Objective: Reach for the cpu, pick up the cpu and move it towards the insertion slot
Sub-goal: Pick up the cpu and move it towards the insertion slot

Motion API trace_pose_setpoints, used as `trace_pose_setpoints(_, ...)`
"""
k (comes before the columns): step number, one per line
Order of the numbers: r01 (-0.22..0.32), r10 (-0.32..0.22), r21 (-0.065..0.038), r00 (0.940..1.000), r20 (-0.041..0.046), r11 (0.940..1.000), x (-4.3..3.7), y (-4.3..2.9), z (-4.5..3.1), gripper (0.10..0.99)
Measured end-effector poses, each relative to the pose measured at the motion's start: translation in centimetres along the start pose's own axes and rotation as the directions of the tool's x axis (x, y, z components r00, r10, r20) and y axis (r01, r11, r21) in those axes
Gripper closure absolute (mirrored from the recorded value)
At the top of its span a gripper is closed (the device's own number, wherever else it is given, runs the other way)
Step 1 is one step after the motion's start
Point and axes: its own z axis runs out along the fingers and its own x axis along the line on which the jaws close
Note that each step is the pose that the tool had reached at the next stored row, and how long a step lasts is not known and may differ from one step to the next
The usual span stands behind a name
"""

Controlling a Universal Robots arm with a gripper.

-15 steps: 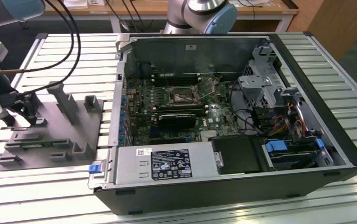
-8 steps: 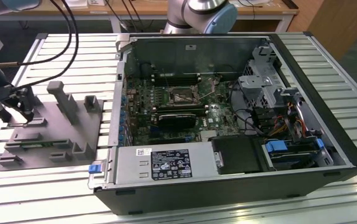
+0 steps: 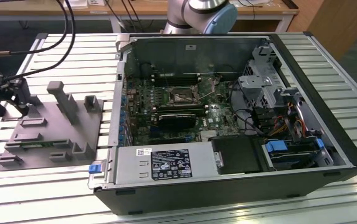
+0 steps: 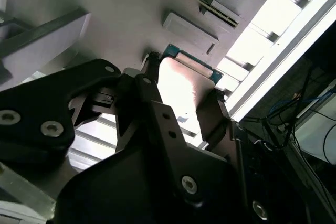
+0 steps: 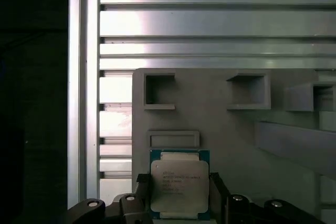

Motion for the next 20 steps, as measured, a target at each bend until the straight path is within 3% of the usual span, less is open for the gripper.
trace_pose_setpoints(20, 0.000, 0.000, 0.000, 1.0000, 0.0094, 1.0000, -0.07, 0.27, -6.97, 0.549)
